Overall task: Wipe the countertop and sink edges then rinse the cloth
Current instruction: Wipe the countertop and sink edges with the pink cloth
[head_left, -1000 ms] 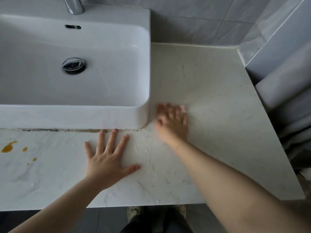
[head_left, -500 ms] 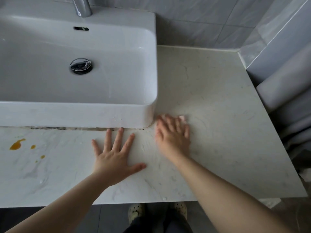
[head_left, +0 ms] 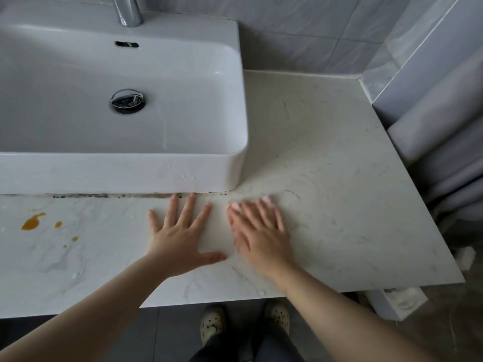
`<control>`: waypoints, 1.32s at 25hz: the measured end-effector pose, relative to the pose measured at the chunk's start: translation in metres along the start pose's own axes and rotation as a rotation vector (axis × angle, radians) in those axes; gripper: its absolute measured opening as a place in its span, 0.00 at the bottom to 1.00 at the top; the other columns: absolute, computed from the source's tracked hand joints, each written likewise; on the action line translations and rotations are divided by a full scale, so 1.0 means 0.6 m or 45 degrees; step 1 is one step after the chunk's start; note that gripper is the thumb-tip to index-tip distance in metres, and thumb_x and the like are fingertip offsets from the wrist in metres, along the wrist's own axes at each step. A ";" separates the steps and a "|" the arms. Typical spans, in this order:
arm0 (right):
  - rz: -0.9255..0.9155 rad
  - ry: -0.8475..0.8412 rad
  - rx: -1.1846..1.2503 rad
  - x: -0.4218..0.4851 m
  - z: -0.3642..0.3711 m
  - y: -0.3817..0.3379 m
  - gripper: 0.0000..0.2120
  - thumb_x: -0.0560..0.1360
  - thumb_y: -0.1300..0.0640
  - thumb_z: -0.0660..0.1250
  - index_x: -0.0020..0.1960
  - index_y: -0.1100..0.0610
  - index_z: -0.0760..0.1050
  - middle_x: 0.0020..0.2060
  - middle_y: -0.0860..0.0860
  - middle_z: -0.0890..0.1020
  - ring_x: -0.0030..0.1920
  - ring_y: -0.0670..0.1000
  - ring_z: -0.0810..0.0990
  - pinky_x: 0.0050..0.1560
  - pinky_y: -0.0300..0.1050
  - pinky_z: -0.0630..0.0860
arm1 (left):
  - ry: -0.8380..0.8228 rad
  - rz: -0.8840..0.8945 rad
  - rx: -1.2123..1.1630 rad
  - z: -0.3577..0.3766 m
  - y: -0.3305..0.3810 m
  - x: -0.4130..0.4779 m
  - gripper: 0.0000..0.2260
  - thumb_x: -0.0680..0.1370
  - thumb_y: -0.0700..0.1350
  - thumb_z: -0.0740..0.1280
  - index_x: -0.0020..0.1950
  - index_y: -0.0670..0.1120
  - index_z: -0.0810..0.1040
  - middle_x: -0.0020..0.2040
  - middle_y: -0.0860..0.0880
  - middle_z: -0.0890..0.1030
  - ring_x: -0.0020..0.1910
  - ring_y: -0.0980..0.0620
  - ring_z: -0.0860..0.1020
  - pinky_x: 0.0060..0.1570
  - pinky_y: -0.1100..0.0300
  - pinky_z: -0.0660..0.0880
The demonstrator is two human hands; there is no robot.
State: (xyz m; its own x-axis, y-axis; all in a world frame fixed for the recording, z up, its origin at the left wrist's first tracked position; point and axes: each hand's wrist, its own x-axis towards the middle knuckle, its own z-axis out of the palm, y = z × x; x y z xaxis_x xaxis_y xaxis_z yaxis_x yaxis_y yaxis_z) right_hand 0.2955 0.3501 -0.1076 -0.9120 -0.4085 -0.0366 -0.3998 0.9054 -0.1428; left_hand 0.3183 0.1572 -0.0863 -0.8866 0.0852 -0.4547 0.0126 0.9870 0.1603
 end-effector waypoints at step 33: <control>0.456 0.141 -0.055 -0.093 -0.008 0.128 0.29 0.76 0.44 0.43 0.75 0.49 0.57 0.74 0.51 0.62 0.76 0.56 0.54 0.75 0.58 0.48 | 0.090 0.051 0.039 0.007 -0.020 0.001 0.51 0.51 0.82 0.36 0.69 0.62 0.28 0.72 0.55 0.30 0.71 0.48 0.28 0.68 0.39 0.35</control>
State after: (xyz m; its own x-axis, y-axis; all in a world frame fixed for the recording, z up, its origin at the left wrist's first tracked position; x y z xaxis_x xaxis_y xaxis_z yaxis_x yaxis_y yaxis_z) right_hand 0.3151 0.4428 -0.1118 -0.9982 -0.0519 0.0313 -0.0547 0.9937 -0.0981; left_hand 0.3193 0.1463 -0.0923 -0.9154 0.1163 -0.3854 0.0623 0.9867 0.1499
